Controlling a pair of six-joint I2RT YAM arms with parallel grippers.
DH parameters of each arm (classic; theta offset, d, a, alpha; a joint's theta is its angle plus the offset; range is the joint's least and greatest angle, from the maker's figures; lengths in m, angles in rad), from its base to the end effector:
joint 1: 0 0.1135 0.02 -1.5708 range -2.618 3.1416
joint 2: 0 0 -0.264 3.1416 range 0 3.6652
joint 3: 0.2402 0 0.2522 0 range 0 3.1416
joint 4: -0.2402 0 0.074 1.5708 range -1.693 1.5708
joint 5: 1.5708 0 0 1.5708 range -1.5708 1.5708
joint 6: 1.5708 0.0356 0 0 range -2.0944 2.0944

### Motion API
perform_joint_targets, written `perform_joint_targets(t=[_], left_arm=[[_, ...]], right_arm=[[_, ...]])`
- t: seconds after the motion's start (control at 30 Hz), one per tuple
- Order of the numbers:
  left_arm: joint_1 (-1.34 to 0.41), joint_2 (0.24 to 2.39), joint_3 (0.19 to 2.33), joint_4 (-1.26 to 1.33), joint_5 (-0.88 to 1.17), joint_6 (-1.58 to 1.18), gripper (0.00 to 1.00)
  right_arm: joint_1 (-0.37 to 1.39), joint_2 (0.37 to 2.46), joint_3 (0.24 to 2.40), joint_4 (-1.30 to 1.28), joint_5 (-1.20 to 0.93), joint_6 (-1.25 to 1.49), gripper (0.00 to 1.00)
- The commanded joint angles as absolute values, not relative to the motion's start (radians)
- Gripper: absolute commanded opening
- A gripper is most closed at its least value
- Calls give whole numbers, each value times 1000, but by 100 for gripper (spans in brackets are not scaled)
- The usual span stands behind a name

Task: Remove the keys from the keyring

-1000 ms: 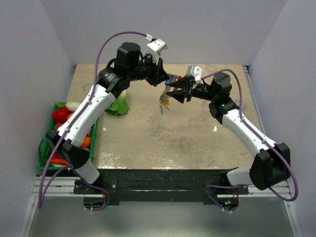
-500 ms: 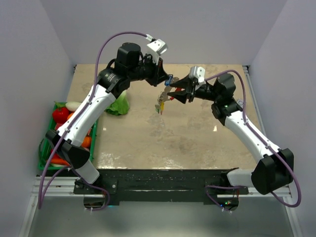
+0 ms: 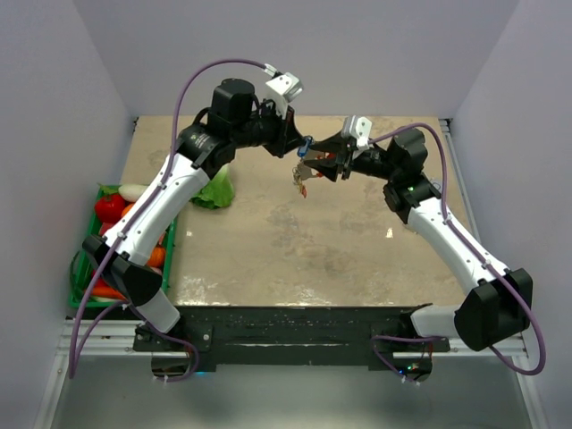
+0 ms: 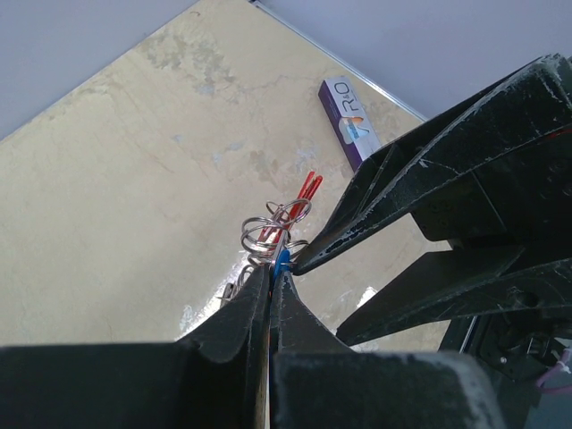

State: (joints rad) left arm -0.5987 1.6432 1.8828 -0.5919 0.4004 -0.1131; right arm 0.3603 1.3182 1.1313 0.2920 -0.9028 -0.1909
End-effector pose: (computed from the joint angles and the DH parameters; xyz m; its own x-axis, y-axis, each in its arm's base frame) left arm 0.2921 -0.2161 0.4564 -0.3759 0.1306 -0.9174 0.7838 0.5729 -0.2396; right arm 0.2722 0.1324 0.3926 0.2764 -0.0214 -0.9608 -0.9131 0.3059 -0.2696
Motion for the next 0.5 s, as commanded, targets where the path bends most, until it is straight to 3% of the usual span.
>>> perform_joint_targets(t=[0.0, 0.47], left_arm=[[-601, 1589, 1901, -528, 422, -129, 0], [-601, 1577, 1891, -529, 430, -127, 0]], right_arm=[[359, 1307, 1135, 294, -868, -229, 45], [356, 1295, 1117, 304, -813, -236, 45]])
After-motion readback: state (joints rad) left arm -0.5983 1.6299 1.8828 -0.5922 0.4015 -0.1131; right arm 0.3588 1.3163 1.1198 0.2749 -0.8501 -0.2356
